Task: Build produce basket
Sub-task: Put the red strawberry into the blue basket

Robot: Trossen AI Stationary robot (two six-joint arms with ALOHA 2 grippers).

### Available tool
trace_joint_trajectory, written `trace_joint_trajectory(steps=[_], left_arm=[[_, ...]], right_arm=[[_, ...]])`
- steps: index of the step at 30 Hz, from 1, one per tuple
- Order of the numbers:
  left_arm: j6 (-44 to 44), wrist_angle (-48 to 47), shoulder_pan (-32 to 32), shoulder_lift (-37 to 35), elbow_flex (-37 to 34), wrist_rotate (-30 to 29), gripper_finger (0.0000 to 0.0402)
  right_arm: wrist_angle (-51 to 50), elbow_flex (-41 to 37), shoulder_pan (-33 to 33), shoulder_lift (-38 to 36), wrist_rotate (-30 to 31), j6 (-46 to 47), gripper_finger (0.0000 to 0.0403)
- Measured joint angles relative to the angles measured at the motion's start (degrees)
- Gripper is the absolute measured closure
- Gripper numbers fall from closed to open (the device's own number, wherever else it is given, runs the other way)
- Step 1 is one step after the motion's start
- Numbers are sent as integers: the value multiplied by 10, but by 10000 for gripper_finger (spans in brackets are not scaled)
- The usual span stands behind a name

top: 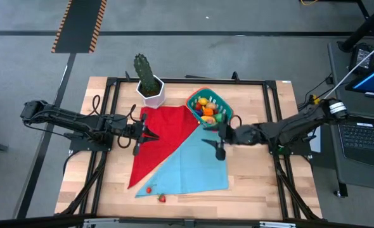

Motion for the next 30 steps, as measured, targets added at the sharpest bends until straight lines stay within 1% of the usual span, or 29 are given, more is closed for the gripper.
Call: trace_joint_trajectory(steps=[2, 5, 9, 15, 21, 25, 30], left_arm=[[0, 0, 0, 0, 0, 0, 382], [0, 0, 0, 0, 0, 0, 388], [0, 0, 0, 0, 0, 0, 395], [0, 0, 0, 0, 0, 0, 400], [-1, 8, 0, 0, 0, 0, 384], [-44, 13, 0, 0, 0, 0, 374], [-73, 13, 0, 0, 0, 9, 365]], right_arm=[[47, -22, 21, 0, 0, -2, 177], [87, -53, 44, 0, 0, 0, 177], [133, -80, 51, 0, 0, 9, 177], [136, -85, 51, 6, 0, 15, 177], [135, -85, 50, 39, 0, 13, 177], [157, -85, 40, 63, 0, 10, 177], [199, -85, 34, 80, 0, -9, 177]])
